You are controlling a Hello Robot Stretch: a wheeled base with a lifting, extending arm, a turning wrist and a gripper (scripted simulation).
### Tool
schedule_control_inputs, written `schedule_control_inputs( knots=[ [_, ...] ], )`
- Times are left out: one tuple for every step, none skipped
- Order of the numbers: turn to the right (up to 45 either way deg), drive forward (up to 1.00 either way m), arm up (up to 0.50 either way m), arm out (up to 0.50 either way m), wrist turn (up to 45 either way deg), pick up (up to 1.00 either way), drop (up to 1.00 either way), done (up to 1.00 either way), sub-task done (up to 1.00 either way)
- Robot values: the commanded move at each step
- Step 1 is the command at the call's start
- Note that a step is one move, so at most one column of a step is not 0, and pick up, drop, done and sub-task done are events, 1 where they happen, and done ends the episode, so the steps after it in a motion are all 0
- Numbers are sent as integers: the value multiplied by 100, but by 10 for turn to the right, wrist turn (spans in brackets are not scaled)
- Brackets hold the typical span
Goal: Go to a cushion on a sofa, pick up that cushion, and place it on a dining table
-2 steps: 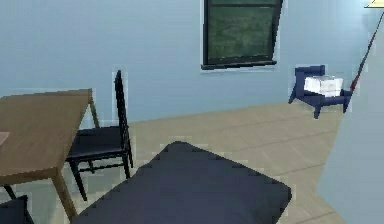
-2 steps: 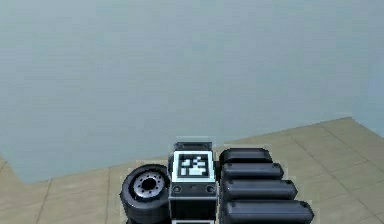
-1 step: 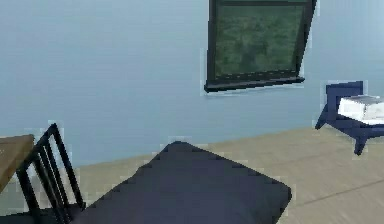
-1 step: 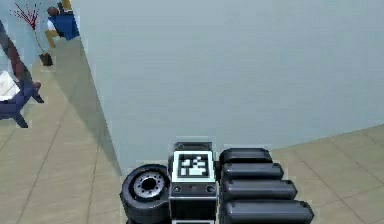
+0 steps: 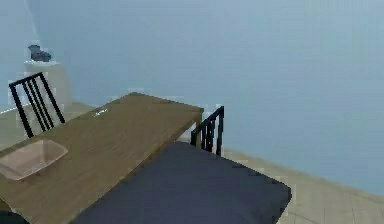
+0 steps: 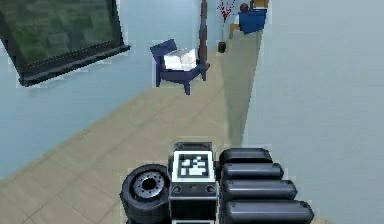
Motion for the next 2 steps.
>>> schedule_control_inputs(
  knots=[
    [-450,0,0,0,0,0,0,0,0],
    [-240,0,0,0,0,0,0,0,0]
  ],
)
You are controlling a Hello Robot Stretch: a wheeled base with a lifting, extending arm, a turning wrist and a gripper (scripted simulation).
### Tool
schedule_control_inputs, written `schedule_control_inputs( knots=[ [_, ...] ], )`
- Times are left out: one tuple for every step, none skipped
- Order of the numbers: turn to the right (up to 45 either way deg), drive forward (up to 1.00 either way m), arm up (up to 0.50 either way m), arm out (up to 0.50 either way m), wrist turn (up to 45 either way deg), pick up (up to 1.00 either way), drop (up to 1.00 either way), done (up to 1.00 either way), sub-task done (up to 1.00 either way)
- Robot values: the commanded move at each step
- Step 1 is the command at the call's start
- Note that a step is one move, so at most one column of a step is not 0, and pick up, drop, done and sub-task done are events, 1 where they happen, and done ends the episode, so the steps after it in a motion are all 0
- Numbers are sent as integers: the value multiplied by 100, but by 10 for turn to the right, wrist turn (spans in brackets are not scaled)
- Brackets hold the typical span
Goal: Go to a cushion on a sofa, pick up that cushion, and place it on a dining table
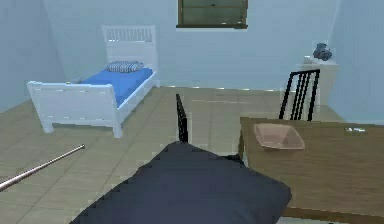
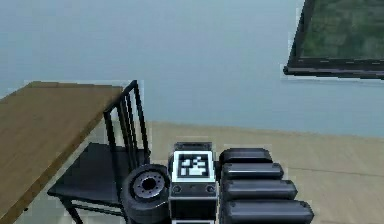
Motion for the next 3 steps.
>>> schedule_control_inputs(
  knots=[
    [0,35,0,0,0,0,0,0,0],
    [450,0,0,0,0,0,0,0,0],
    [210,0,0,0,0,0,0,0,0]
  ],
)
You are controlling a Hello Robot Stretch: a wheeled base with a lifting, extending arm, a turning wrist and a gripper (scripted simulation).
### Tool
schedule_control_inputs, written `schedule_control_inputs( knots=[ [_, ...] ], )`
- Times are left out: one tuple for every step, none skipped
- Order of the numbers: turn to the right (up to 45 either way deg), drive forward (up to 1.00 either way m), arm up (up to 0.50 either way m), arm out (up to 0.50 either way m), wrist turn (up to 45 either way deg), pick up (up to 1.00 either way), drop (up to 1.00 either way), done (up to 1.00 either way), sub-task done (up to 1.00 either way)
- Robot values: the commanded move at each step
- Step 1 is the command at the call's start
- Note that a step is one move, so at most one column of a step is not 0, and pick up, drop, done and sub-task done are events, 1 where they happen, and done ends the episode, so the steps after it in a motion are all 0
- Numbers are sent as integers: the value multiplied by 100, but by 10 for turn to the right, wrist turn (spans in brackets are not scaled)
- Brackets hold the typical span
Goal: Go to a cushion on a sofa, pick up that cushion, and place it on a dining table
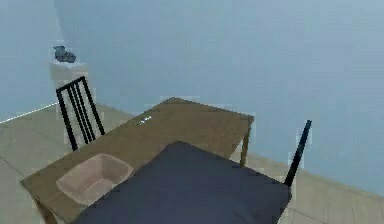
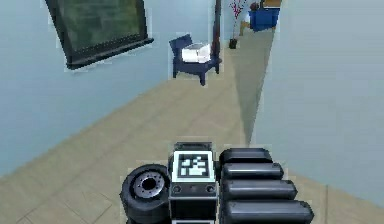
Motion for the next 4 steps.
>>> schedule_control_inputs(
  knots=[
    [-450,0,0,0,0,0,0,0,0],
    [-180,0,0,0,0,0,0,0,0],
    [-30,0,0,0,0,0,0,0,0],
    [0,0,0,48,0,0,0,0,0]
  ],
)
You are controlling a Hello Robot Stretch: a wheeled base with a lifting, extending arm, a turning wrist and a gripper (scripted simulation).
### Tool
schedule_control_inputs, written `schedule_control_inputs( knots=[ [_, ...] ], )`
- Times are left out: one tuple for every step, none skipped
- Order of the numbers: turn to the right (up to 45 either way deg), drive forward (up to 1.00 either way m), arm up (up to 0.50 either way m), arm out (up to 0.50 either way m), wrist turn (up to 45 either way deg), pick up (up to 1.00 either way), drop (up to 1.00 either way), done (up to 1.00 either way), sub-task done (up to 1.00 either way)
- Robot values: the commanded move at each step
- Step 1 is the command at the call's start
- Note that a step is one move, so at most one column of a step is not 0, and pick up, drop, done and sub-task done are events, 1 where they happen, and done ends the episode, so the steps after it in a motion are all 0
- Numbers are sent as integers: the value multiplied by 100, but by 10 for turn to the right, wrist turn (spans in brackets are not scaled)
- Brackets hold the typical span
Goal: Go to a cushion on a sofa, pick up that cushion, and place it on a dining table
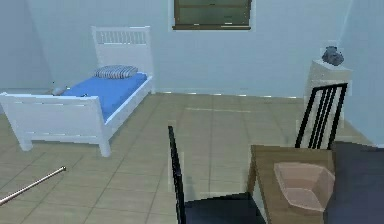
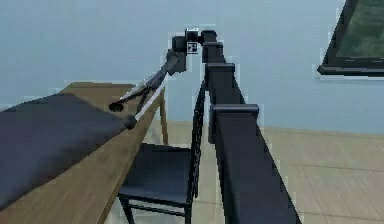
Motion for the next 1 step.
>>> schedule_control_inputs(
  knots=[
    [0,0,0,0,390,0,0,0,0]
  ],
)
